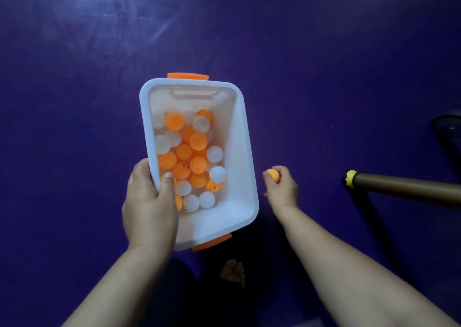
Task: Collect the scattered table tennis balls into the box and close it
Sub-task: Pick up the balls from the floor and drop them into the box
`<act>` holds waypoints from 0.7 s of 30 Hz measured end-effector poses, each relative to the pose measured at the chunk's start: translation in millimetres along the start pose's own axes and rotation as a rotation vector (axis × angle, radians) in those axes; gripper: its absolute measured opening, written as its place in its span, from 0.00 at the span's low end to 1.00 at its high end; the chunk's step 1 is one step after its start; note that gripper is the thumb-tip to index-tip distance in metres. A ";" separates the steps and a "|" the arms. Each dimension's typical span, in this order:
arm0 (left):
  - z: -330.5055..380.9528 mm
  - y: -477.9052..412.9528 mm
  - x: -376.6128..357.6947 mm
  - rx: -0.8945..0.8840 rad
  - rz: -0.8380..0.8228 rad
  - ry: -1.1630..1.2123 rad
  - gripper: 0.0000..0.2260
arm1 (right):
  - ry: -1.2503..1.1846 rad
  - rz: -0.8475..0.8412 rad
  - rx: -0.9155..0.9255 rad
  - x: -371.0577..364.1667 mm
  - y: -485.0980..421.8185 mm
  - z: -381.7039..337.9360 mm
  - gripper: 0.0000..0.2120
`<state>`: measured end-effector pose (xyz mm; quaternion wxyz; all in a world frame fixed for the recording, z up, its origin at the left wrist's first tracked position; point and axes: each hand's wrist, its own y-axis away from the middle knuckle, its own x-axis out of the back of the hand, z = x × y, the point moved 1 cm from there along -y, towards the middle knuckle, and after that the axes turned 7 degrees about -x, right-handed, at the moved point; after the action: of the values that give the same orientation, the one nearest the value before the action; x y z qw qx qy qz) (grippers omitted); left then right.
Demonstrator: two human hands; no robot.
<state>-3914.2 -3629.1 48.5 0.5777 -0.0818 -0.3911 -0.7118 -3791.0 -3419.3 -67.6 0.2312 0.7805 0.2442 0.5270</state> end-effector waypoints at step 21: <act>279.6 130.7 248.0 -0.280 0.022 0.126 0.01 | -0.207 0.341 0.501 284.7 335.9 -250.2 0.04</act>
<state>-3971.3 -3638.6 440.1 0.5919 -0.1207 -0.2502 -0.7566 -3886.3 -3475.4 426.6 -0.0364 0.8922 0.2073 0.3995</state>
